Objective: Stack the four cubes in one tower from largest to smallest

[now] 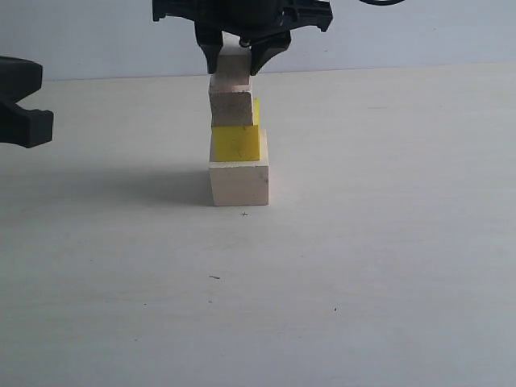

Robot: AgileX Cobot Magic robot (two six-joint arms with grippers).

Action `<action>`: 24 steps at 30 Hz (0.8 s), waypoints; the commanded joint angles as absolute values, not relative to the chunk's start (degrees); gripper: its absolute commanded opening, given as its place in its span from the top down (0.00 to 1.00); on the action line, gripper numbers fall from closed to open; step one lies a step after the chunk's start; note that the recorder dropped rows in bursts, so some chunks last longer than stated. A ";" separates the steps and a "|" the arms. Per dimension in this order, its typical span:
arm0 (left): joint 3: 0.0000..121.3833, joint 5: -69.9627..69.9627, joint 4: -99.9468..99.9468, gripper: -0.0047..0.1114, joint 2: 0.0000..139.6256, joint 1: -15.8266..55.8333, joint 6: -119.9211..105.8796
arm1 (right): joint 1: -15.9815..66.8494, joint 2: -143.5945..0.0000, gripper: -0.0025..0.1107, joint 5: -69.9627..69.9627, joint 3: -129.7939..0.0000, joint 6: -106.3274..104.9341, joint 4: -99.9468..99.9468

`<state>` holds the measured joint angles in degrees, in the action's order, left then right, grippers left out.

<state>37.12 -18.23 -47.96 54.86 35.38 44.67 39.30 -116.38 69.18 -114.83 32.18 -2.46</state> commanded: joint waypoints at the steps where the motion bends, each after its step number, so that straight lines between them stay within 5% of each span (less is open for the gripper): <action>1: 37.49 -17.71 -47.60 0.96 55.06 35.35 44.97 | 39.33 -116.40 0.98 68.38 -115.27 33.10 -3.78; 24: 37.49 -17.33 -47.60 0.96 55.06 35.35 45.11 | 39.33 -116.90 0.98 67.37 -115.27 34.06 -3.98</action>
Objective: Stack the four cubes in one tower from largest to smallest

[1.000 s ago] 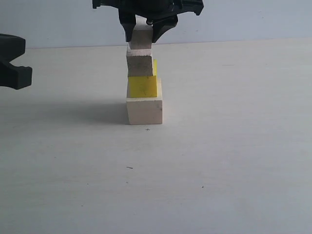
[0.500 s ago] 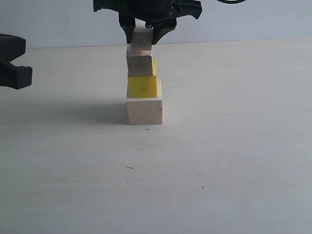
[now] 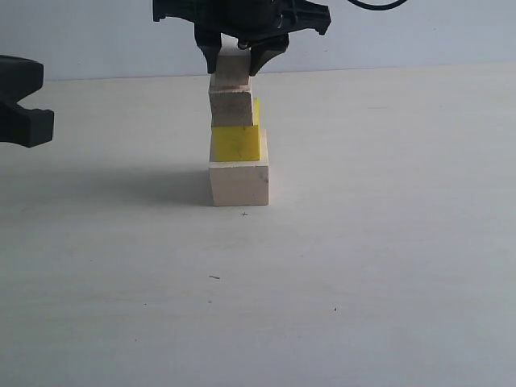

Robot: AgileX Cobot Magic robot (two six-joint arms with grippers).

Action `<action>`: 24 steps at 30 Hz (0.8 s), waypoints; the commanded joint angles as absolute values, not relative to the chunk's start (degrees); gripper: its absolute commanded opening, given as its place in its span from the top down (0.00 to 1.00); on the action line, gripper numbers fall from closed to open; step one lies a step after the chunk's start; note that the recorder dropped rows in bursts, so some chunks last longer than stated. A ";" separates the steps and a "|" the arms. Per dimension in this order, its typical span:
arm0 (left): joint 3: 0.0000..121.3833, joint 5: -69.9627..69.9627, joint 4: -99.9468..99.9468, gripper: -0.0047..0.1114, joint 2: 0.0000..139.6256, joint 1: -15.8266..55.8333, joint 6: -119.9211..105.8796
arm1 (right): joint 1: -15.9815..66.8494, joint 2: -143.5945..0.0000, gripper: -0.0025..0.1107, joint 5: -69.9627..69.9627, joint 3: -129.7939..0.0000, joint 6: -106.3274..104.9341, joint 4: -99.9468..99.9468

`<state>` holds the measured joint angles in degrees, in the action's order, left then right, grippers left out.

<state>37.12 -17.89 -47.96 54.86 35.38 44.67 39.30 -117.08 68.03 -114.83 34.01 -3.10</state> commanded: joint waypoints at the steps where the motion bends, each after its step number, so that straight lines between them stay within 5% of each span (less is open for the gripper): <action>1: 37.49 -17.33 -47.60 0.96 55.06 35.35 45.11 | 39.33 -116.90 0.98 67.48 -115.27 34.06 -3.96; 24: 37.49 -17.22 -47.60 0.96 55.06 35.35 45.10 | 39.33 -117.00 0.98 67.48 -115.27 34.50 -4.00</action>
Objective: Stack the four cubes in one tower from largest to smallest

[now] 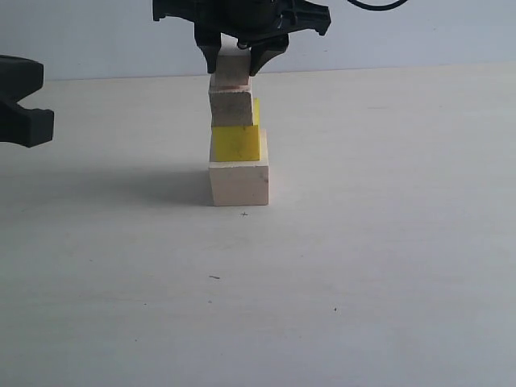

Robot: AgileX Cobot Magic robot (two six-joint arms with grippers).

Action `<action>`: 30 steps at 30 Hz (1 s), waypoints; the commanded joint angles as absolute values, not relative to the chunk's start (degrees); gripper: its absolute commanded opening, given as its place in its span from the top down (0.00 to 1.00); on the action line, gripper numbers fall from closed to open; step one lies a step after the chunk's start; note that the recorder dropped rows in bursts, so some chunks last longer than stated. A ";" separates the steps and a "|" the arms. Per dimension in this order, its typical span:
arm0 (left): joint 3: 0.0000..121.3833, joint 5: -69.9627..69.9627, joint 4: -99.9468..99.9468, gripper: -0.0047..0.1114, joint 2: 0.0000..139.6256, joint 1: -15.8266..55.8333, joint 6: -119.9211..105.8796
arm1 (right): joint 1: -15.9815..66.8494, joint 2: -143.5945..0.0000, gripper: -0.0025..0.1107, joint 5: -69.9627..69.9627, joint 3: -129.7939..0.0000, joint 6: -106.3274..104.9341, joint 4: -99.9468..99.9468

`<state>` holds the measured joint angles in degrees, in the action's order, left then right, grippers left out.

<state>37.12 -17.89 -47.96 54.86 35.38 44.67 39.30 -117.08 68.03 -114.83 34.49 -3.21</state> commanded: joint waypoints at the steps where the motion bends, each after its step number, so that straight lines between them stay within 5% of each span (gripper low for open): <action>1: 37.49 -17.22 -47.60 0.96 55.06 35.35 45.10 | 39.33 -117.00 0.98 67.48 -115.27 34.50 -4.00; 30: 37.49 -17.28 -47.60 0.96 54.27 35.35 45.10 | 39.33 -118.63 0.98 67.74 -115.27 33.58 -4.10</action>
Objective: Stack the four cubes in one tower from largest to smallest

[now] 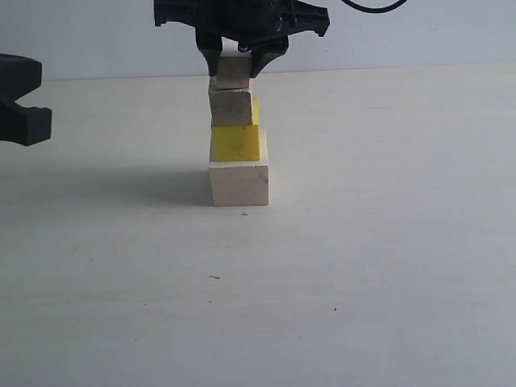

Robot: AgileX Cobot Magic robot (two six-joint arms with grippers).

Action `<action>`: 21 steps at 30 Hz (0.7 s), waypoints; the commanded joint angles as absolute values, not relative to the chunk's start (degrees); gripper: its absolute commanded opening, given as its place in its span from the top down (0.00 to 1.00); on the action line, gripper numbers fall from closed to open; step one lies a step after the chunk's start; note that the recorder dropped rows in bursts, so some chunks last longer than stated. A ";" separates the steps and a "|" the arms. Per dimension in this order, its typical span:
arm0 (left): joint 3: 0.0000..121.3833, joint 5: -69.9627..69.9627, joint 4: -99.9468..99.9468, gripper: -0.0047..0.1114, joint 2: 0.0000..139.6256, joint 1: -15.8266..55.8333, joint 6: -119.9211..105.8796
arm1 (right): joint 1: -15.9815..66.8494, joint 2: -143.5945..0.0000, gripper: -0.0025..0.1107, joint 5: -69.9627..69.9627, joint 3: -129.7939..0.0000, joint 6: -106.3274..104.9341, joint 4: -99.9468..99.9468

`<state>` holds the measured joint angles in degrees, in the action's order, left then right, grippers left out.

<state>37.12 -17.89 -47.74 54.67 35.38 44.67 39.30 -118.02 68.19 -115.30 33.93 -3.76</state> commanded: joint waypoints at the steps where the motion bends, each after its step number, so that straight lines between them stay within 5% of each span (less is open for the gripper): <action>1: 37.49 -17.28 -47.60 0.96 54.27 35.35 45.10 | 39.33 -118.63 0.98 67.74 -115.27 33.58 -4.10; 21: 37.49 -17.28 -47.60 0.96 54.27 35.35 45.10 | 39.33 -116.66 0.98 67.63 -115.27 33.58 -5.11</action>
<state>37.12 -17.89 -47.74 54.67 35.38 44.76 39.30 -117.45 68.19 -115.30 33.93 -4.33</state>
